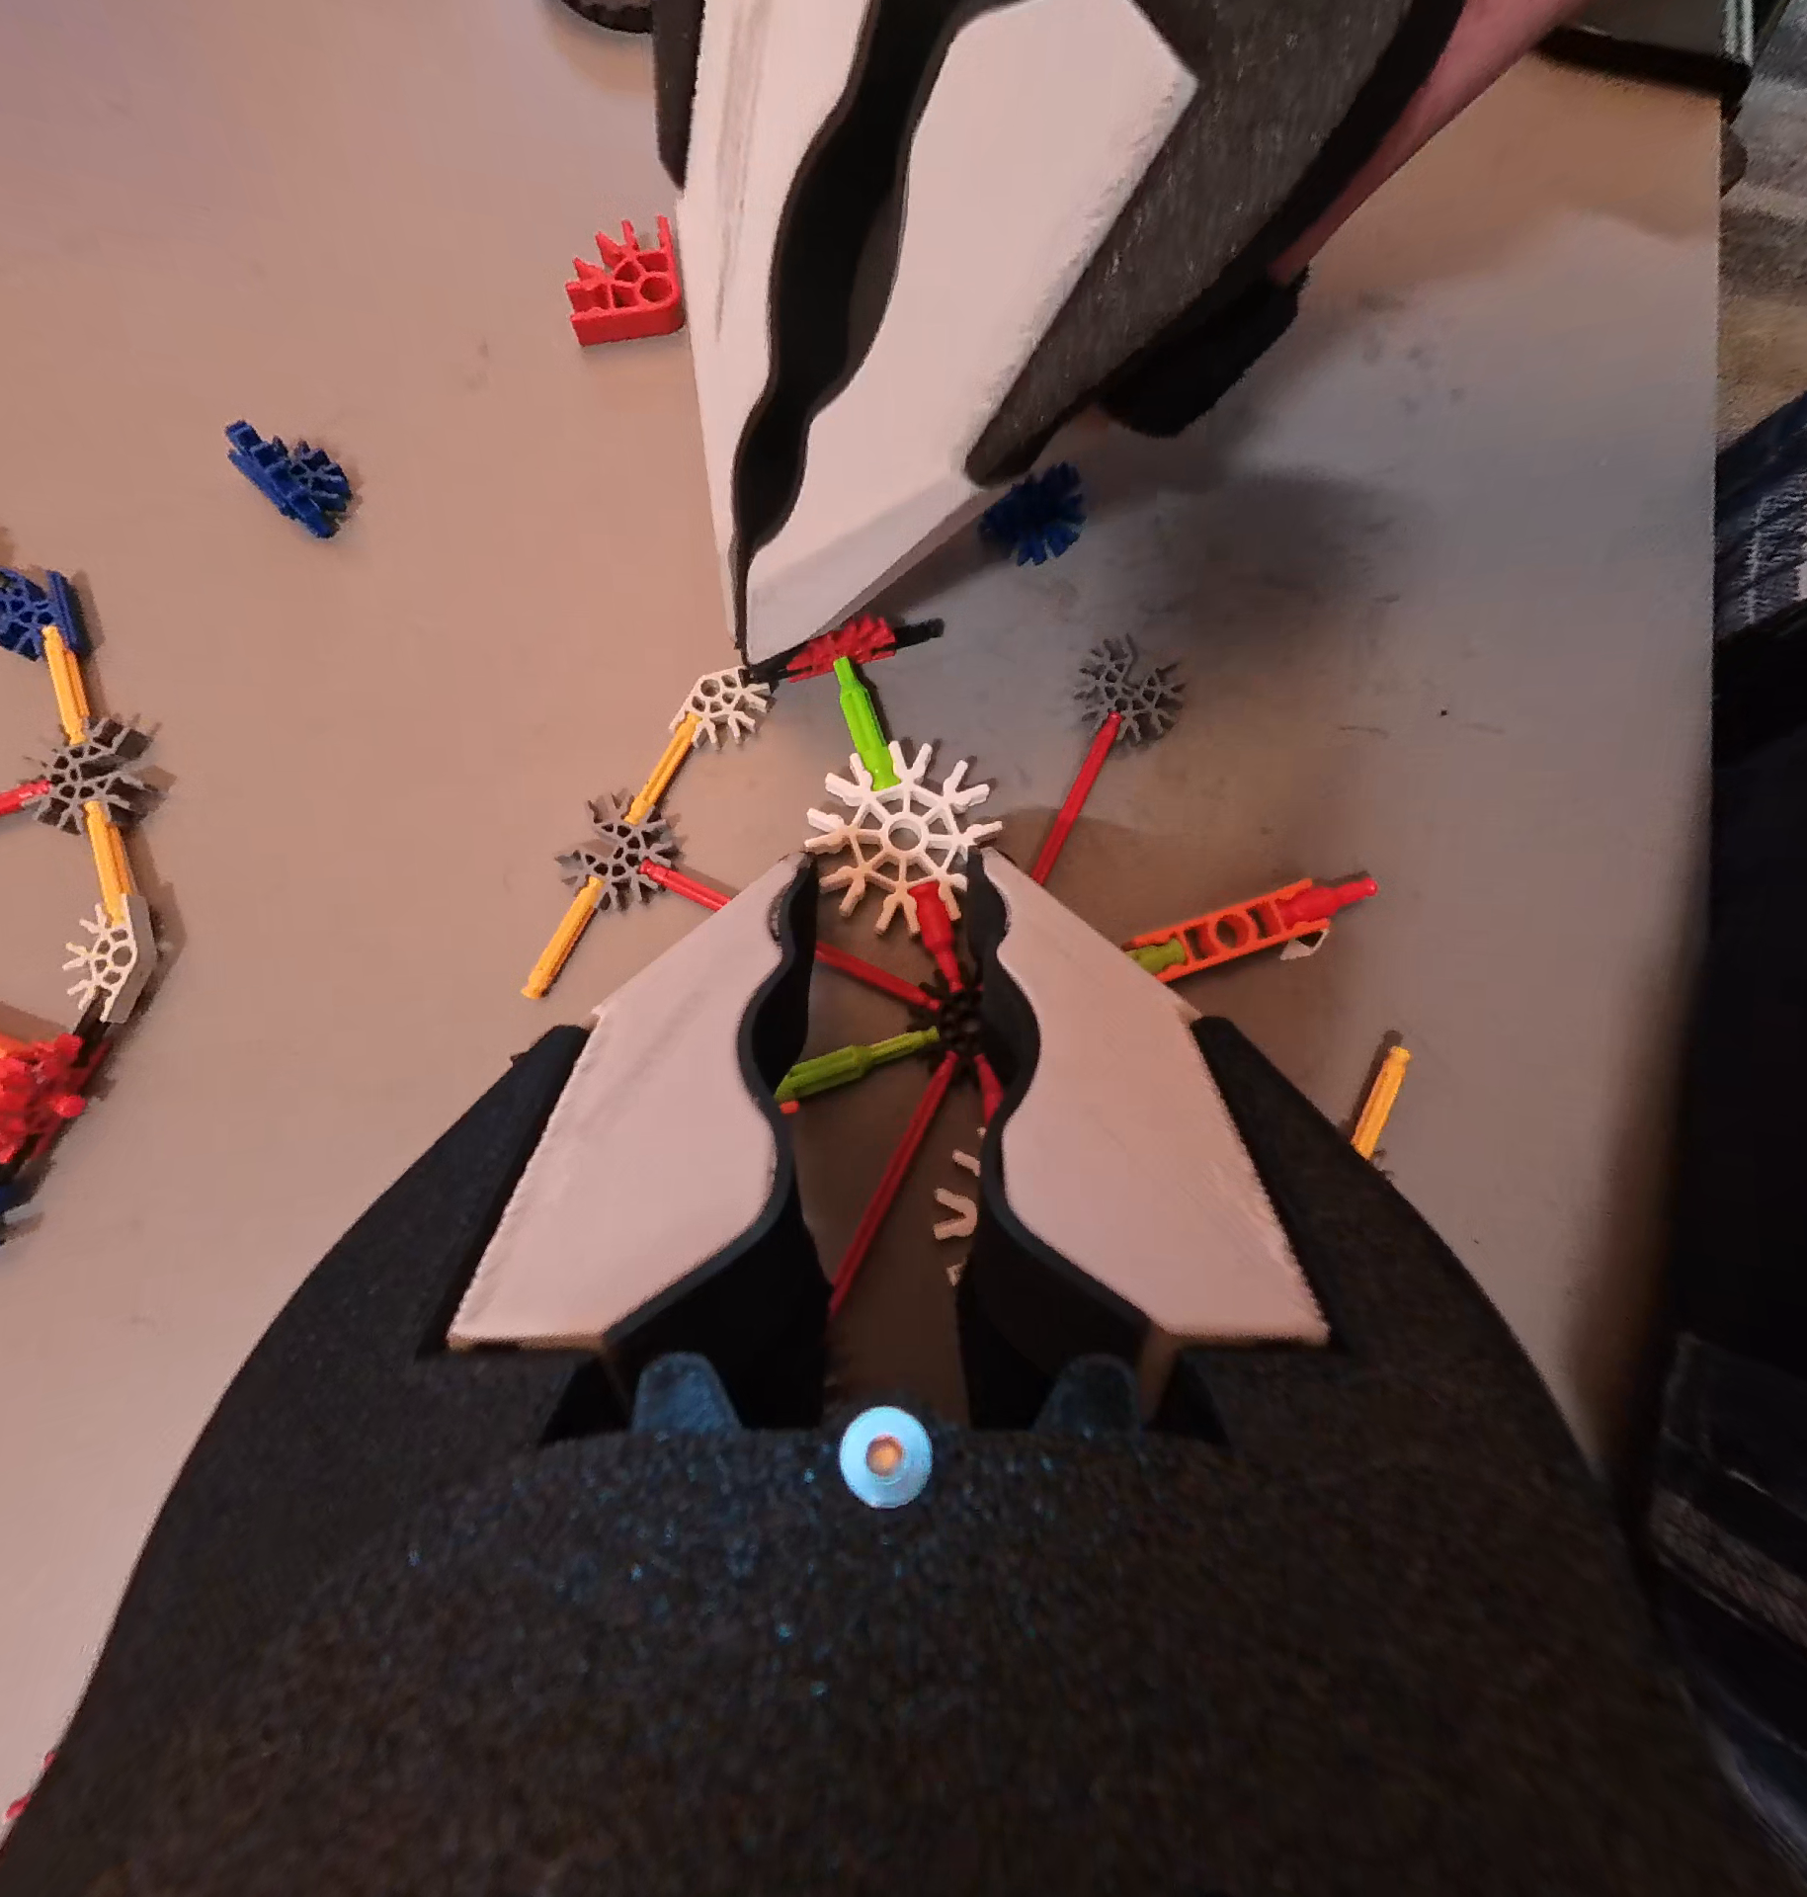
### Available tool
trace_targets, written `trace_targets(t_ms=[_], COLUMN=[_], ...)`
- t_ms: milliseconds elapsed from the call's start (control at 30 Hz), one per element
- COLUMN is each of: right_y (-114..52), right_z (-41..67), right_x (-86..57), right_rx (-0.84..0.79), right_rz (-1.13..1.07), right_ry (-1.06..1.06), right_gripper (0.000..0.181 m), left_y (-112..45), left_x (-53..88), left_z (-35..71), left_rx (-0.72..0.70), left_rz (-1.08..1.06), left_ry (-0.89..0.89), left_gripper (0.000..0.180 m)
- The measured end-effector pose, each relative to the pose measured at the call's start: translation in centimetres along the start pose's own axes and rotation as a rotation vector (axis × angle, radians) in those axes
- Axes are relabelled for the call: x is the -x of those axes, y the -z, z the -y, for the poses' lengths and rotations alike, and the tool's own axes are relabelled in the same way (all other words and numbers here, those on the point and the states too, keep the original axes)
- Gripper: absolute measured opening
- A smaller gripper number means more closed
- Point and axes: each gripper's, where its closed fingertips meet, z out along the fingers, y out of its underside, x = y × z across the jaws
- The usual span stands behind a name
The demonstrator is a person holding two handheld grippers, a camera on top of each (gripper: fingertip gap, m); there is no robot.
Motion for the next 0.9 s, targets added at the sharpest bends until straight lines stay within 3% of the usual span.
trace_targets(t_ms=[33, 267, 367, 567, 900], right_y=[0.0, -0.3, -0.4, 0.8, -0.5], right_z=[0.0, 0.1, 0.3, 1.1, 0.4], right_x=[0.0, 0.0, 0.0, -0.9, 0.2], right_rx=[0.022, 0.181, 0.164, 0.02, 0.122], right_rz=[-0.012, -0.074, -0.03, 0.131, 0.13], right_ry=[0.025, 0.2, 0.199, -0.008, 0.105], right_gripper=[0.0, 0.0, 0.0, 0.0, 0.0], left_y=[0.0, -0.1, -0.1, -0.2, -0.3], left_x=[0.0, 0.1, 0.1, 0.3, 0.2], left_z=[0.0, 0.0, -0.1, 0.0, 0.0], left_rx=[-0.001, -0.009, -0.005, -0.014, -0.018], left_rz=[-0.001, -0.008, -0.003, 0.018, 0.029], left_ry=[0.001, 0.006, 0.006, 0.009, 0.02], left_gripper=[0.026, 0.027, 0.027, 0.027, 0.027])
